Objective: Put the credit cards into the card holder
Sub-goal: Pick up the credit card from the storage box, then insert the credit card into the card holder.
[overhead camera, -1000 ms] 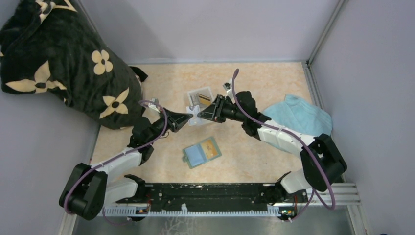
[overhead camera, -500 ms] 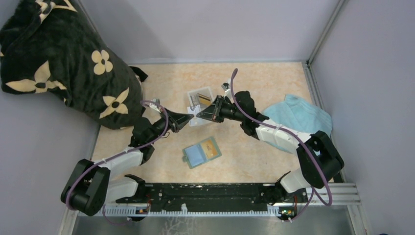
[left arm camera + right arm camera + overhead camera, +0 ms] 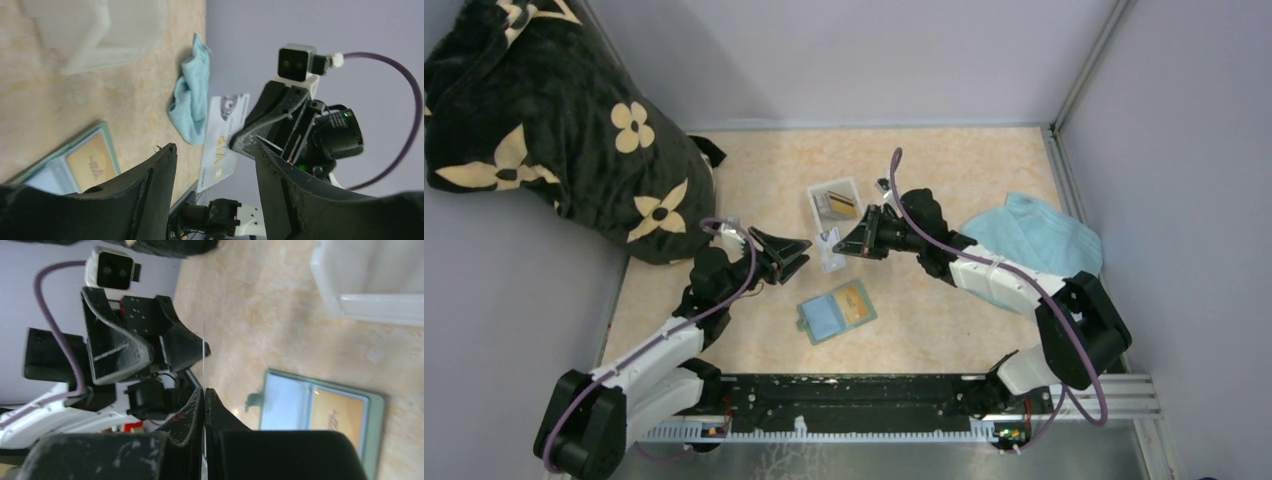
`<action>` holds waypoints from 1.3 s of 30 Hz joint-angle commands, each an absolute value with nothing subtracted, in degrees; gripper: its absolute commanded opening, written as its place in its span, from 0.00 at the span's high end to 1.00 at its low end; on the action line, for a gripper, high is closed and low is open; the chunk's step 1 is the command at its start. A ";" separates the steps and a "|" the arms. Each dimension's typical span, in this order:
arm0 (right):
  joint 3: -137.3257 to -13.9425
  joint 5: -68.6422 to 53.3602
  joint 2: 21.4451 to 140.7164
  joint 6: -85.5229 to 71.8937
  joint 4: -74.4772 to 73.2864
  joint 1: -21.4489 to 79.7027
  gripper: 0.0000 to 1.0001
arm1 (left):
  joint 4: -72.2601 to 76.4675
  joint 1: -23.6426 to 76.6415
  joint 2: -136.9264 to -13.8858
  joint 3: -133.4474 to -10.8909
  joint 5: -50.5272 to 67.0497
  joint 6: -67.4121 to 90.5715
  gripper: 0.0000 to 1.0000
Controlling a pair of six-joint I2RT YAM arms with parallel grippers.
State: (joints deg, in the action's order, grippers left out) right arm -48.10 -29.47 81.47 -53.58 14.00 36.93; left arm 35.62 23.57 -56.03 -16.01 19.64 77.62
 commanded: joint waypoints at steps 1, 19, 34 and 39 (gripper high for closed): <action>-51.03 -28.60 78.31 -45.43 5.45 36.65 1.00 | 16.04 23.33 -51.03 -16.84 14.08 73.05 0.36; -48.44 -33.79 83.51 -35.96 -3.75 39.57 1.00 | -12.70 23.88 -36.48 -16.09 13.97 65.56 1.00; -45.33 -31.06 87.72 -35.55 1.11 42.54 1.00 | -23.80 25.31 -37.96 -14.66 12.93 58.54 1.00; -45.00 -30.94 89.62 -35.94 3.43 42.67 1.00 | -23.61 25.80 -39.89 -13.32 12.40 58.30 1.00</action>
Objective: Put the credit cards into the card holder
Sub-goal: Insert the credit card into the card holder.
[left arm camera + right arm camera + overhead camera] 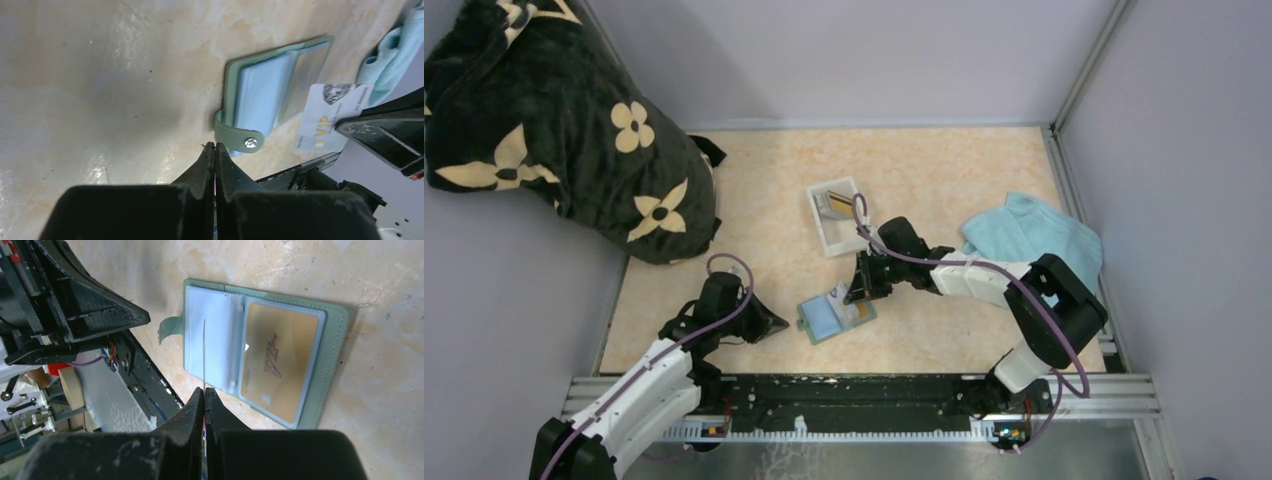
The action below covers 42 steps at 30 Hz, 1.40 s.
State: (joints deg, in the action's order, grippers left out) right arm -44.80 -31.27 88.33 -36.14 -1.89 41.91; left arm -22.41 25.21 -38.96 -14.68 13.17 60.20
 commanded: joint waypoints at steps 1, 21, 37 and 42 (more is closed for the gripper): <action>-45.00 -30.96 89.91 -35.98 3.77 42.64 1.00 | -23.42 25.90 -40.27 -13.09 12.46 58.23 1.00; -44.96 -30.90 97.30 -35.40 8.04 42.63 1.00 | -19.12 28.97 -46.78 -12.11 12.57 58.80 1.00; -44.35 -29.89 95.97 -36.75 9.80 40.99 1.00 | -15.82 30.58 -52.50 -12.83 12.47 58.97 1.00; -43.41 -29.62 95.83 -37.37 10.34 40.96 1.00 | -14.72 30.65 -53.94 -12.88 12.87 58.78 1.00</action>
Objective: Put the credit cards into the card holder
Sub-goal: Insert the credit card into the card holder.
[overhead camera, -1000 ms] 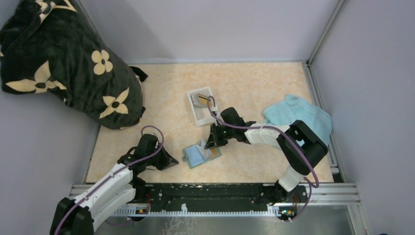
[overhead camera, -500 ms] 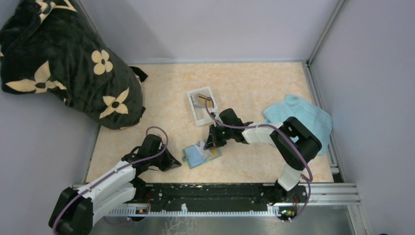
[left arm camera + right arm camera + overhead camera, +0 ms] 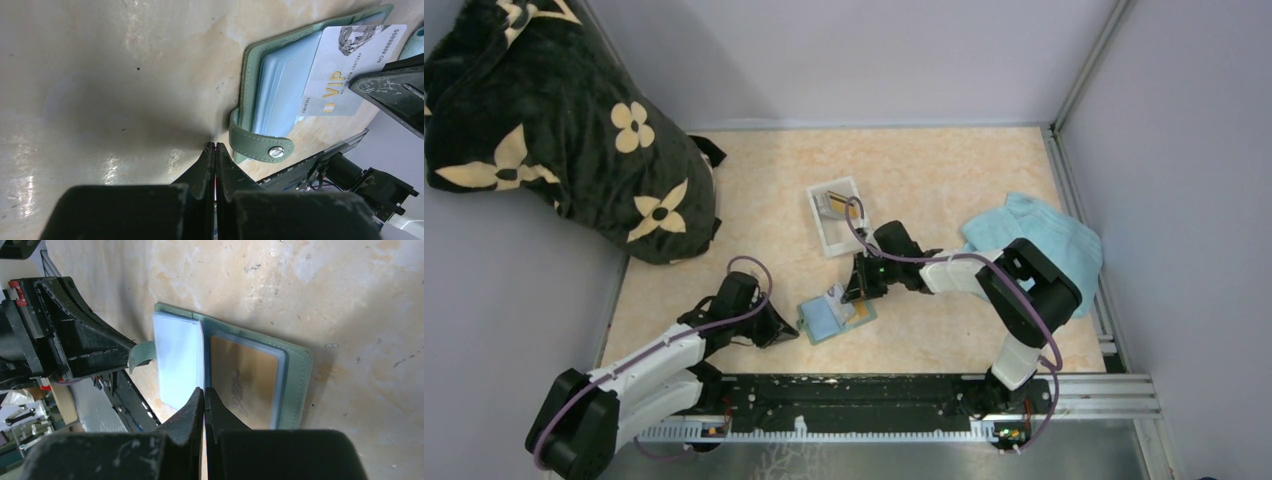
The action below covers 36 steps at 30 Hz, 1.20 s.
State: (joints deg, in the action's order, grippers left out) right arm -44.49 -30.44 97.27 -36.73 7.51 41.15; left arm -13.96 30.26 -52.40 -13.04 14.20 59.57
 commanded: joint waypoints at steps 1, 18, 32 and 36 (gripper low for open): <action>-43.15 -29.66 95.89 -37.58 10.59 40.91 1.00 | -14.61 30.62 -54.17 -12.91 12.88 58.66 1.00; -38.20 -29.58 96.26 -41.83 16.20 40.88 1.00 | -14.24 30.81 -56.75 -14.33 13.42 57.21 1.00; -33.90 -29.19 96.66 -46.71 22.64 41.51 1.00 | -13.63 31.94 -57.90 -14.50 13.61 57.26 1.00; -33.38 -28.80 97.02 -48.48 24.50 42.02 1.00 | -13.47 32.40 -58.01 -14.33 13.53 57.55 1.00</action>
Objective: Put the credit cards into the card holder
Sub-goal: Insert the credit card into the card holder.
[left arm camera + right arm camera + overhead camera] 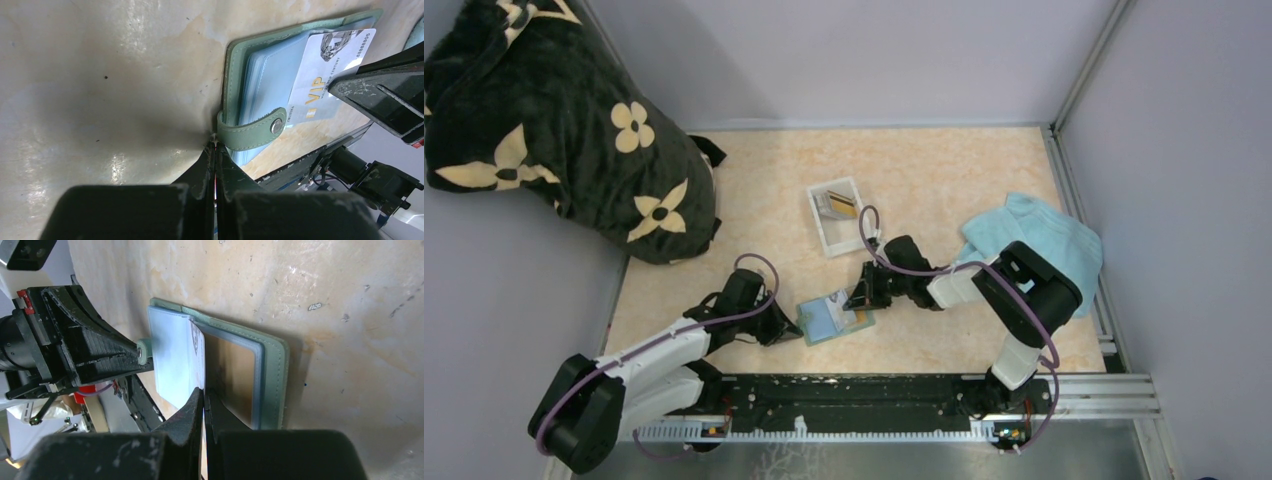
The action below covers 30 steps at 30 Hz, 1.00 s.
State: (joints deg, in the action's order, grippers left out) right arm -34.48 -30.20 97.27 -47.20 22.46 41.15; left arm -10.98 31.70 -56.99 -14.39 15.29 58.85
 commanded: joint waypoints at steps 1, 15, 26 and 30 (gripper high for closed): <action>-33.30 -28.63 96.99 -48.97 24.75 42.23 1.00 | -13.37 32.50 -58.01 -14.26 13.51 57.55 1.00; -31.76 -24.87 96.82 -52.59 25.98 44.20 1.00 | -12.39 33.83 -59.27 -13.89 13.71 57.60 1.00; -32.20 -25.32 99.21 -51.48 25.45 45.37 1.00 | -12.06 34.03 -60.62 -14.47 13.47 56.83 1.00; -32.53 -25.24 99.13 -49.59 22.90 45.67 1.00 | -12.75 34.01 -60.73 -14.90 12.62 56.68 1.00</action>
